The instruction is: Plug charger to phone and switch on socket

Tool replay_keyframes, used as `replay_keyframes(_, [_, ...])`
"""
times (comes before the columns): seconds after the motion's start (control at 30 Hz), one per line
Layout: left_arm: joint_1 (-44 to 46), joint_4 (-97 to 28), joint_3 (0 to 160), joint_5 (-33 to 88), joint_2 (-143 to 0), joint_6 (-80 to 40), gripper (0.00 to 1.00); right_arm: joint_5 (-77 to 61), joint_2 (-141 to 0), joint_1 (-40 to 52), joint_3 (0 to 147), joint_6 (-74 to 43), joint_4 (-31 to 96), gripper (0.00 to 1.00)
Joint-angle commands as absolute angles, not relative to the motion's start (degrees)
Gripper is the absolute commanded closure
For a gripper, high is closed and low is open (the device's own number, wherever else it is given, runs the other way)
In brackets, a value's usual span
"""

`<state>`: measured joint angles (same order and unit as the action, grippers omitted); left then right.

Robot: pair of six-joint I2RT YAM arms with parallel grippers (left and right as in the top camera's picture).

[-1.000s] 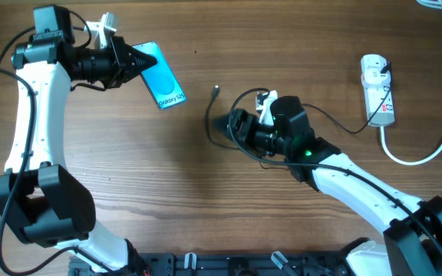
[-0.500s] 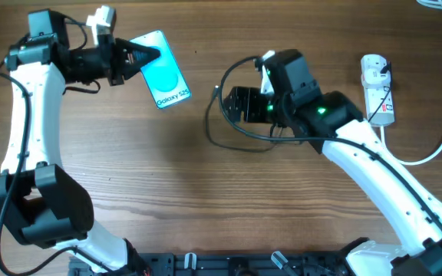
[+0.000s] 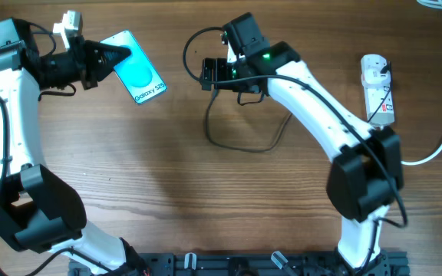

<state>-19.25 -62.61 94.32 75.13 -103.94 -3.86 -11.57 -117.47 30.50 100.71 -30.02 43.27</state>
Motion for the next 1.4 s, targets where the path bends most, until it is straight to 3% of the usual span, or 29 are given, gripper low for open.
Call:
replay_keyframes(0.0, [-19.4, -62.7, 94.4, 70.4, -104.0, -5.4, 0.96, -12.6, -122.6, 30.7, 102.2, -34.7, 40.4, 0.19])
replay_keyframes(0.17, [-19.4, -62.9, 94.4, 67.4, -104.0, -5.5, 0.96, -10.7, -127.4, 30.8, 101.9, -34.7, 35.3, 0.54])
replay_keyframes(0.33, [-19.4, -62.9, 94.4, 66.0, -104.0, -5.5, 0.96, -7.7, -130.4, 30.8, 101.9, -37.7, 33.4, 0.72])
replay_keyframes(0.87, [-19.4, -63.0, 94.4, 62.9, -104.0, -5.6, 0.96, -7.7, -137.9, 31.6, 101.9, -42.2, 28.0, 0.78])
replay_keyframes(0.97, [-19.4, -63.1, 94.4, 61.8, -104.0, -5.7, 0.96, -7.6, -138.0, 31.8, 101.9, -42.1, 28.3, 0.95])
replay_keyframes(1.0, [-19.4, -63.1, 94.4, 61.8, -104.0, -5.7, 0.96, -7.4, -138.0, 31.8, 101.9, -42.0, 28.6, 0.95])
replay_keyframes(1.13, [-19.4, -63.1, 94.4, 61.8, -104.0, -5.9, 0.96, -6.3, -137.9, 31.7, 102.0, -38.8, 32.0, 0.95])
replay_keyframes(1.37, [-19.4, -62.6, 94.4, 61.8, -104.0, -6.5, 0.96, 9.8, -132.5, 31.8, 103.5, -29.5, 43.2, 0.96])
